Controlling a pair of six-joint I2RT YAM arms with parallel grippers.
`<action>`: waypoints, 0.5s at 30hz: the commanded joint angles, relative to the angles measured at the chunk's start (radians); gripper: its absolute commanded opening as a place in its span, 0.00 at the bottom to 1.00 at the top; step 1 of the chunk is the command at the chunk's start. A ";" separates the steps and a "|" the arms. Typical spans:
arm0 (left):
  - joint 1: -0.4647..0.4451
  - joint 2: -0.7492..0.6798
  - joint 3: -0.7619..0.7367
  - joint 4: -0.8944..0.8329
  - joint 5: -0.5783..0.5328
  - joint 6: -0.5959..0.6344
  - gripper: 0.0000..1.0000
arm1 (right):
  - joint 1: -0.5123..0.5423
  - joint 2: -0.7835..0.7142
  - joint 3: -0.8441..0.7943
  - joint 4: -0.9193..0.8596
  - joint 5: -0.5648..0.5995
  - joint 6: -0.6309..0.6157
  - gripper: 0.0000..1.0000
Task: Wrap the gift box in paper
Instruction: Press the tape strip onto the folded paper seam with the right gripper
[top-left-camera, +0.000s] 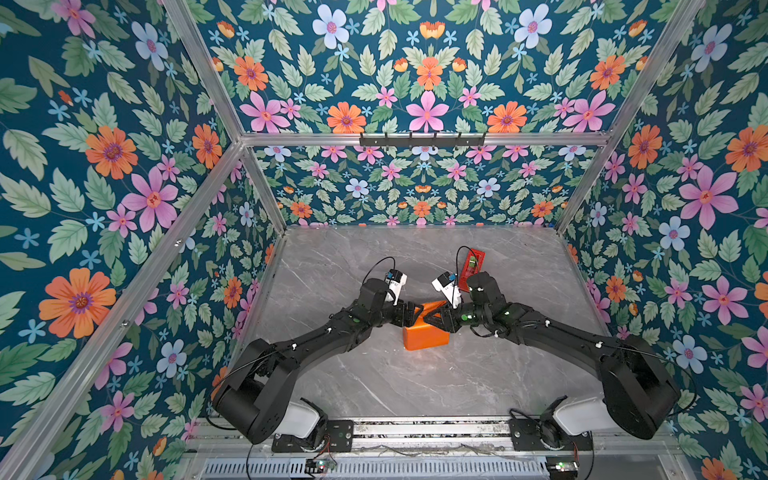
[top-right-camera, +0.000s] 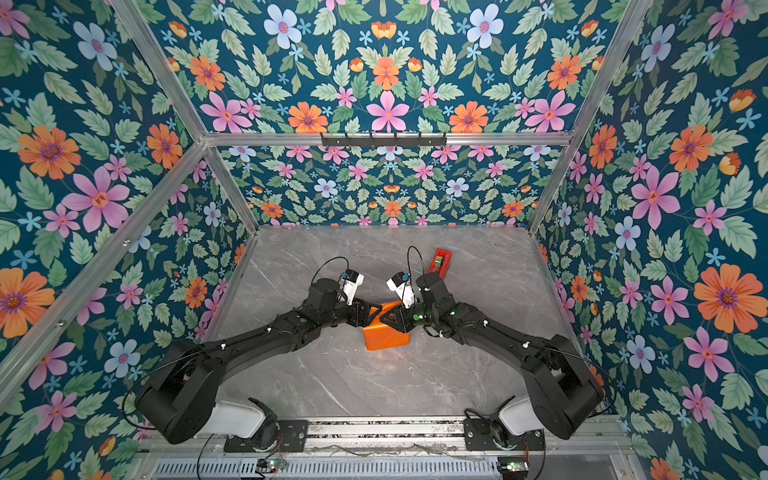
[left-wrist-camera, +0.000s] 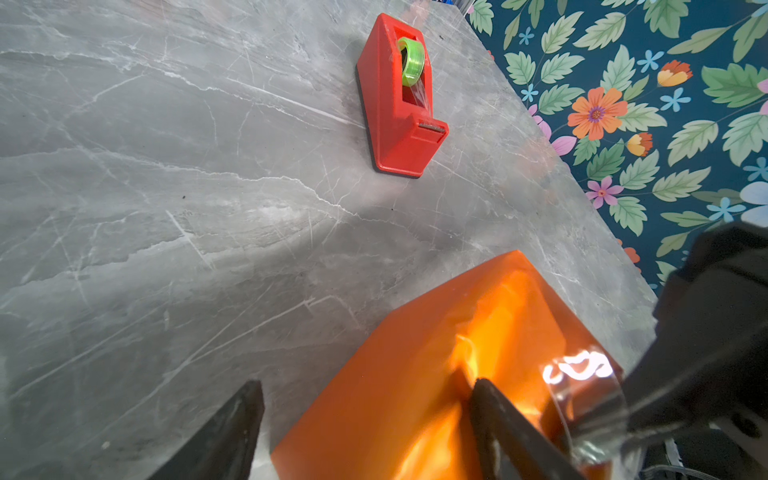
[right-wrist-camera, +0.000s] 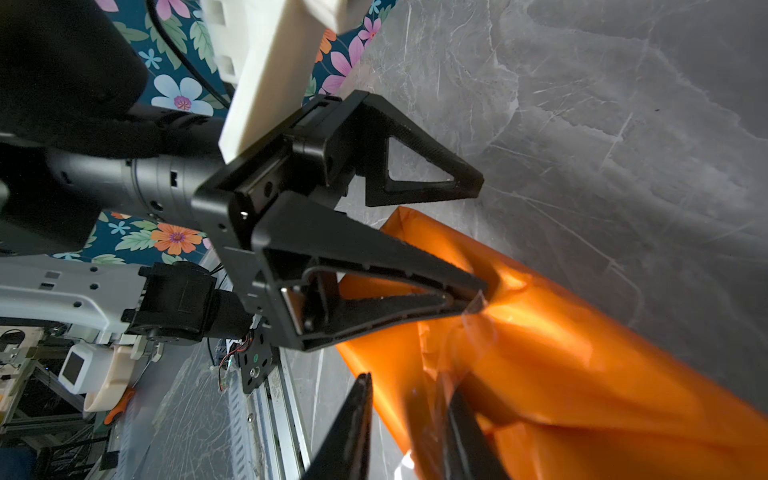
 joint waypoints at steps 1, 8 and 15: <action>0.000 0.009 -0.011 -0.189 -0.032 0.040 0.80 | 0.000 -0.002 0.002 0.022 -0.033 0.001 0.28; 0.000 0.011 -0.010 -0.189 -0.033 0.039 0.80 | 0.000 0.009 0.000 0.034 -0.047 -0.018 0.28; 0.000 0.007 -0.010 -0.194 -0.034 0.040 0.80 | 0.000 0.035 0.031 -0.002 -0.024 -0.059 0.29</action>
